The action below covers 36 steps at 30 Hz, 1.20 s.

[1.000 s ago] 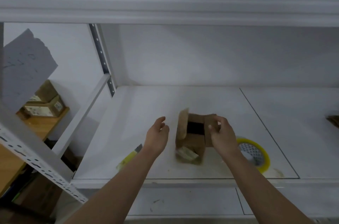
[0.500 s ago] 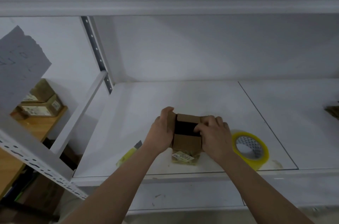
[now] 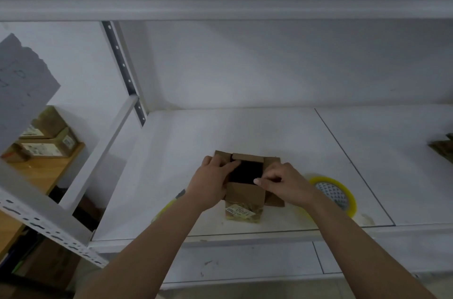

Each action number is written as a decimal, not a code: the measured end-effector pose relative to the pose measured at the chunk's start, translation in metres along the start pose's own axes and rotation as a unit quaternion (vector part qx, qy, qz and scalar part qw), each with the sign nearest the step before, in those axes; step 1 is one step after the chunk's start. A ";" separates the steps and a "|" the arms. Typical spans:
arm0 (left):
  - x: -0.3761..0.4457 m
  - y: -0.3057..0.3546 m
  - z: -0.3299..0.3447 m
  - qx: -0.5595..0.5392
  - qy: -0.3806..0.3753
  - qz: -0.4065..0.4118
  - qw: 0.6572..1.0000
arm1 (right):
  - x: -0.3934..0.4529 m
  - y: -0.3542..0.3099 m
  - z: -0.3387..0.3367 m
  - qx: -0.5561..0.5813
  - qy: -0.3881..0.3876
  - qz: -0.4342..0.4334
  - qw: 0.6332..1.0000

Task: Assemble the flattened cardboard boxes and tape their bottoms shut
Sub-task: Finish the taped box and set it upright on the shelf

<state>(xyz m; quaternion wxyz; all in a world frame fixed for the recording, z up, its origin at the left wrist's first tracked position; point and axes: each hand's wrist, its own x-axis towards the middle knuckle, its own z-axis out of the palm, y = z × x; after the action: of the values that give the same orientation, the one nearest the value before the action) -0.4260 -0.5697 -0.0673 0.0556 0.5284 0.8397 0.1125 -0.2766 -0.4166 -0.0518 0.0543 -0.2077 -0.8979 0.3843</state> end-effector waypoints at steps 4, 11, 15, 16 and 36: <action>0.005 -0.004 0.004 0.027 -0.027 0.007 0.999 | -0.002 -0.005 -0.010 0.033 -0.071 0.031 0.996; 0.006 -0.001 0.001 -0.061 -0.081 -0.004 0.995 | 0.004 0.000 -0.003 -0.136 -0.138 0.043 0.980; 0.007 -0.004 -0.003 -0.080 -0.131 0.004 0.988 | 0.013 -0.002 -0.004 -0.212 -0.165 0.076 0.960; 0.007 -0.004 -0.004 -0.077 -0.139 0.005 0.987 | 0.015 -0.003 -0.004 -0.228 -0.169 0.080 0.955; -0.027 0.042 -0.014 0.132 -0.045 0.125 0.982 | 0.022 0.008 0.020 -0.048 0.085 0.072 0.993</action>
<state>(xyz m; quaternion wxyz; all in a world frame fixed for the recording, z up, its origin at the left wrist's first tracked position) -0.3805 -0.5779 -0.0443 0.0081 0.6360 0.7714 -0.0172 -0.2990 -0.4160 -0.0727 0.0927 -0.3057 -0.8901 0.3251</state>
